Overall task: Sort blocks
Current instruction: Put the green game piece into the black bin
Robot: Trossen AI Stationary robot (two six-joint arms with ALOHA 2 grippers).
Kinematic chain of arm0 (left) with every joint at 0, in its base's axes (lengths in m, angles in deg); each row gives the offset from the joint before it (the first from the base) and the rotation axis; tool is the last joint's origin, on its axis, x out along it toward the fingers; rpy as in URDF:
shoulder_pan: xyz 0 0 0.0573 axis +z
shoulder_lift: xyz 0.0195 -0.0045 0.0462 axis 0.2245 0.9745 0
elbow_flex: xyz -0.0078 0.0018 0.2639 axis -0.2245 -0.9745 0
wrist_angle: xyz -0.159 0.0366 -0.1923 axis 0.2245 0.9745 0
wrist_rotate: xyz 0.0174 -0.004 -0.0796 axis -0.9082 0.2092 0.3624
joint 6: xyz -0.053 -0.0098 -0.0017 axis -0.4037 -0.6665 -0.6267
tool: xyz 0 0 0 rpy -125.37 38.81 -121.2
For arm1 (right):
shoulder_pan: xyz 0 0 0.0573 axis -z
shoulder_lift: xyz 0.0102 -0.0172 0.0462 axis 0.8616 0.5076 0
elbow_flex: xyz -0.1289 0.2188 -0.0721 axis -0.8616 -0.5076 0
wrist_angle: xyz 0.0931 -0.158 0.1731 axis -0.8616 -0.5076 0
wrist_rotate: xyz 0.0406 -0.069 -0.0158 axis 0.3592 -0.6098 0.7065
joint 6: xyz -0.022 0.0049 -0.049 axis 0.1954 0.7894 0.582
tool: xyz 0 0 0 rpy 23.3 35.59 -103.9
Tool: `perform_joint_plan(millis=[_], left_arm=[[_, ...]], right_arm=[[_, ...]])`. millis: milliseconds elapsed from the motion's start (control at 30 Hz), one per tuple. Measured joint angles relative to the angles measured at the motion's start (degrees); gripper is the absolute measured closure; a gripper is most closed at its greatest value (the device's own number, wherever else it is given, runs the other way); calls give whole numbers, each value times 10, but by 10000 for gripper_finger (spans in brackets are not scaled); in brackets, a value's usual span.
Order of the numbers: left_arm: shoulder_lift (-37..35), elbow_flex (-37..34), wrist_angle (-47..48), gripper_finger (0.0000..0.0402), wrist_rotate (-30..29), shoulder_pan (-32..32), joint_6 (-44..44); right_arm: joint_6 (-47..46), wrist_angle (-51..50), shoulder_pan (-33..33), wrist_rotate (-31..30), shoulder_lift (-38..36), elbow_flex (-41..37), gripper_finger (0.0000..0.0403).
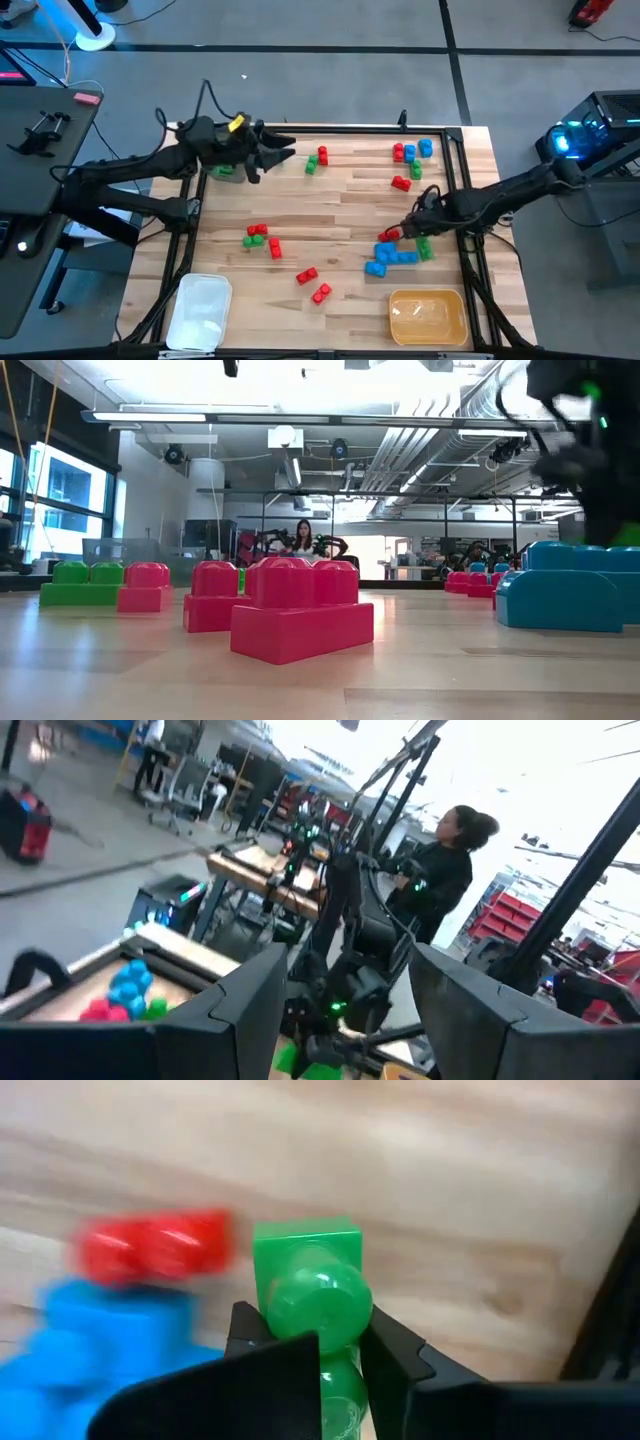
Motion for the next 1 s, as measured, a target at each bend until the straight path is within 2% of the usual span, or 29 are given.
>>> perform_joint_plan(millis=[133, 267, 367, 467, 633, 833, 1000], left_arm=[[-17, 0, 0, 202, -5, 4, 19], [-12, 0, 5, 202, -40, 2, 30], [8, 0, 10, 202, -65, -4, 33], [43, 0, 12, 202, -81, -25, 64], [107, 42, 57, 194, -86, -62, 113], [168, 164, 191, 156, -40, -81, 145], [201, 233, 214, 125, 20, -81, 140]], right_arm=[[23, -44, 0, -102, -12, 92, 389], [85, -53, 10, -212, -13, 189, 390], [151, -27, 27, -271, -13, 249, 390], [238, 42, 52, -302, -13, 284, 390], [390, 203, 96, -290, -9, 295, 390], [532, 380, 131, -195, 12, 295, 390], [609, 477, 145, -124, 30, 295, 390]])
